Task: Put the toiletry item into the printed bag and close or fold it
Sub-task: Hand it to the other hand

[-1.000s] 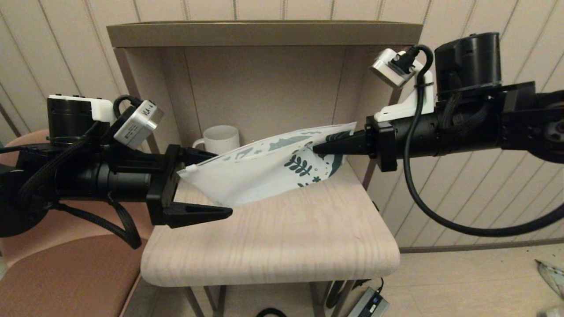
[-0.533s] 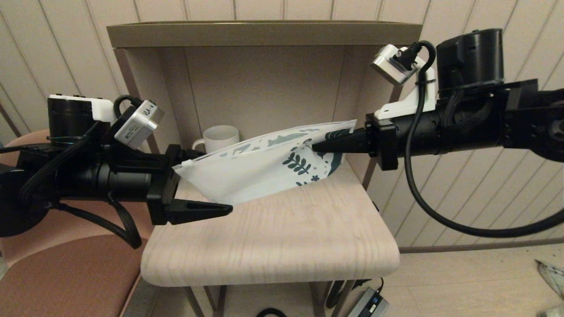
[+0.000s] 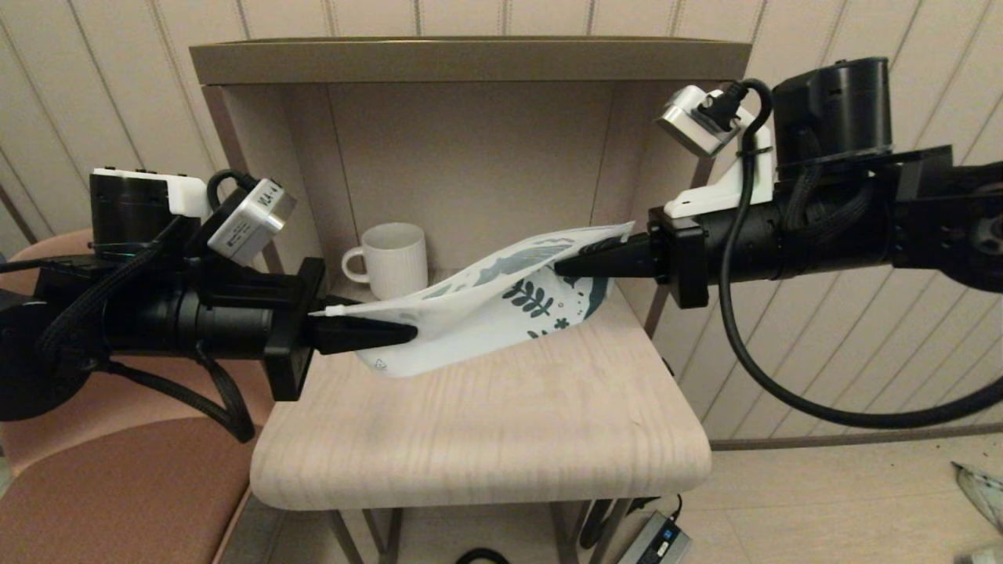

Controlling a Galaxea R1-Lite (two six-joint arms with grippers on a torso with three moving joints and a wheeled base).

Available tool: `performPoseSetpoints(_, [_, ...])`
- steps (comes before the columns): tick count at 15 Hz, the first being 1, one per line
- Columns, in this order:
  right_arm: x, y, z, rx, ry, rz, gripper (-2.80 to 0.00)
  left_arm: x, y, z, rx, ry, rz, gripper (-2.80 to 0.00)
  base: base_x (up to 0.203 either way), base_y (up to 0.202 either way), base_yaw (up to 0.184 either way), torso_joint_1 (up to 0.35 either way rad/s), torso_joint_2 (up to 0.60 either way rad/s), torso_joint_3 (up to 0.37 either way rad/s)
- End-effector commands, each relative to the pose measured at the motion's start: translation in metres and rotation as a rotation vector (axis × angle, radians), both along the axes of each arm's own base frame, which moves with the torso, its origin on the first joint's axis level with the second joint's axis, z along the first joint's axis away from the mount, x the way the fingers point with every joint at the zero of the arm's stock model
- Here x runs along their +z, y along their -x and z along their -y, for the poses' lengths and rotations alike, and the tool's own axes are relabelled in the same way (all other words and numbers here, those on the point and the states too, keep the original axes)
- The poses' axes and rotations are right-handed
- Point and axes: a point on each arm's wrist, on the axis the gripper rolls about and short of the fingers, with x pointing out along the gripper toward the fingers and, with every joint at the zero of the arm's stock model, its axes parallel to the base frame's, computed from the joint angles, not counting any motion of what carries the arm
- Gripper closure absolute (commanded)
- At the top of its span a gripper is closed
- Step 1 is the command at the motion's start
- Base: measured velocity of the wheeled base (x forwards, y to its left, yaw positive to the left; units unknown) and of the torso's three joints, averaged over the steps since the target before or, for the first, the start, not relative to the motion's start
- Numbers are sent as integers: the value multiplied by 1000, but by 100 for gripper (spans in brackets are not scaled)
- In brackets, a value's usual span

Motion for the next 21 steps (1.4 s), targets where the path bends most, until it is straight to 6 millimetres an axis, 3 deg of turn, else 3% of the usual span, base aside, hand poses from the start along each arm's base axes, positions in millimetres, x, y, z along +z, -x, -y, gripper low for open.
performPoseSetpoints(1, [-2,1,-2,11,2,-6,0,0,0,1,-12,2,2,0,0,0,0,0,0,0])
performPoseSetpoints(12, [2,0,-2,-54,17,12,0,-3,0,3,-16,-2,-8,0,0,0,0,0,0,0])
performPoseSetpoints(13, [0,1,-2,-64,22,12,-280,-3,0,3,-18,-2,-9,0,0,0,0,0,0,0])
performPoseSetpoints(21, [8,14,8,-73,15,25,-280,-7,-3,5,-17,-6,-22,0,0,0,0,0,0,0])
